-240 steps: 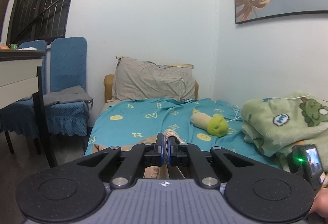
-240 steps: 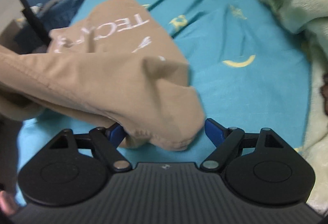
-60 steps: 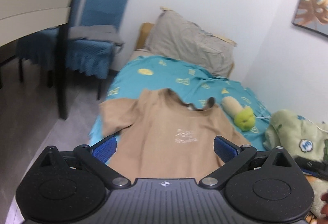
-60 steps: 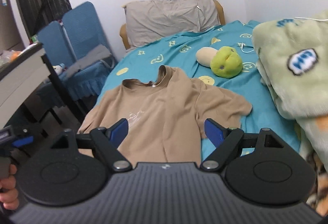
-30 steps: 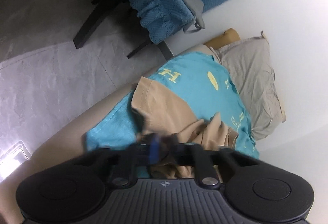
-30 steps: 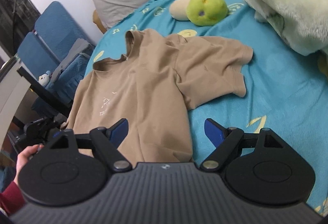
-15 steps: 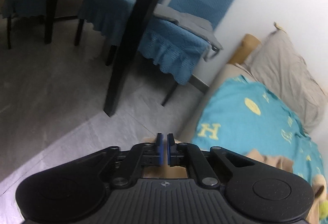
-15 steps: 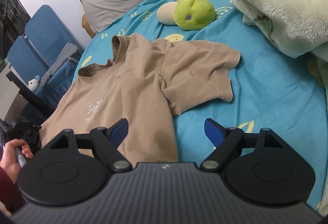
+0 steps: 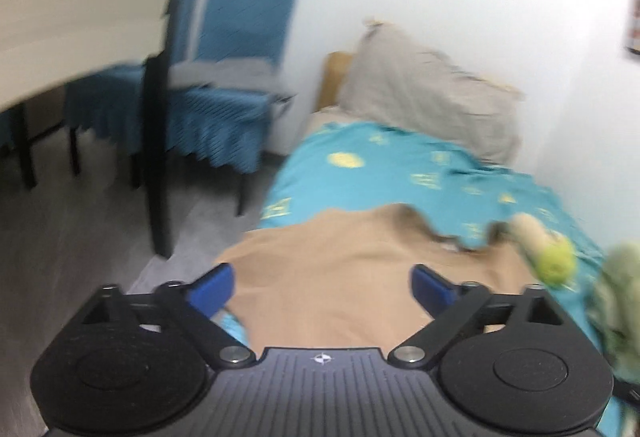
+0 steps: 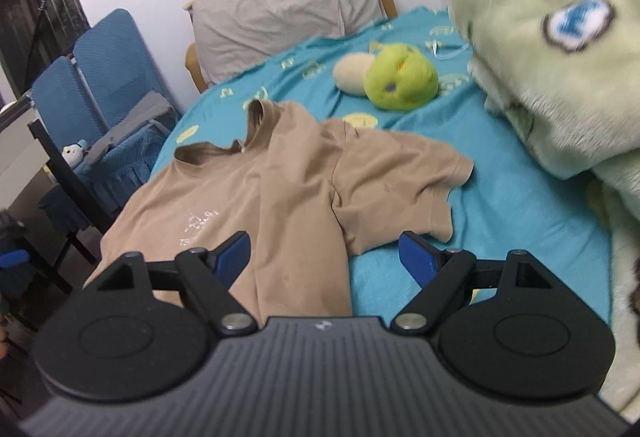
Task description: Fold clothes
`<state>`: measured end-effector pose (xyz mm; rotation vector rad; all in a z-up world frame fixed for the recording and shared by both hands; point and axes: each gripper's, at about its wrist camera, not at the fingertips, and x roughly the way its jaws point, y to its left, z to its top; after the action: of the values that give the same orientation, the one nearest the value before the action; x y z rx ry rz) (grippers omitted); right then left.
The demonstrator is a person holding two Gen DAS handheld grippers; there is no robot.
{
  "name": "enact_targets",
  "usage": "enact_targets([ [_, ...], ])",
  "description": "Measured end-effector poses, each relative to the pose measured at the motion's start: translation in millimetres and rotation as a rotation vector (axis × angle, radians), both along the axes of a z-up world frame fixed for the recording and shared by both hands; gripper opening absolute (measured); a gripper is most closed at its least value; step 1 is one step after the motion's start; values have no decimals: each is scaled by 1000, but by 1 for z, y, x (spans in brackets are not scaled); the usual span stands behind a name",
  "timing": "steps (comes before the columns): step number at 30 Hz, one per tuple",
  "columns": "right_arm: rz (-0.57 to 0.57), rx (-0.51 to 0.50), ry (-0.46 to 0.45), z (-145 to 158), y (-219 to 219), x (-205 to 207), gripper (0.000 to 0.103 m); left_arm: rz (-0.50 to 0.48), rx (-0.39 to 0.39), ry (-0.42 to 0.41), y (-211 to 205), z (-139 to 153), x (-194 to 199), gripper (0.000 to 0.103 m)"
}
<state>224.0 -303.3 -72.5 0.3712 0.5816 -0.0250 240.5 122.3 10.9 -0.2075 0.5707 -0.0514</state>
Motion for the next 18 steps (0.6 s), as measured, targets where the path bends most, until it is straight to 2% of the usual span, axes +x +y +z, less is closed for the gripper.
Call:
enact_targets([
  [4,6,-52,-64,16,5,-21,83,-91,65,-56,-52,27,-52,103],
  [6,1,-91,-87,22,8,-31,93,-115,103,-64,-73,30,-73,103],
  [8,2,-108,-95,25,11,-38,92,-131,130,-70,-92,31,-92,103],
  [14,35,-71,-88,24,18,-51,92,-138,37,-35,-108,12,-120,103],
  [18,18,-113,-107,21,22,-54,92,-162,70,-30,-109,-8,-131,103],
])
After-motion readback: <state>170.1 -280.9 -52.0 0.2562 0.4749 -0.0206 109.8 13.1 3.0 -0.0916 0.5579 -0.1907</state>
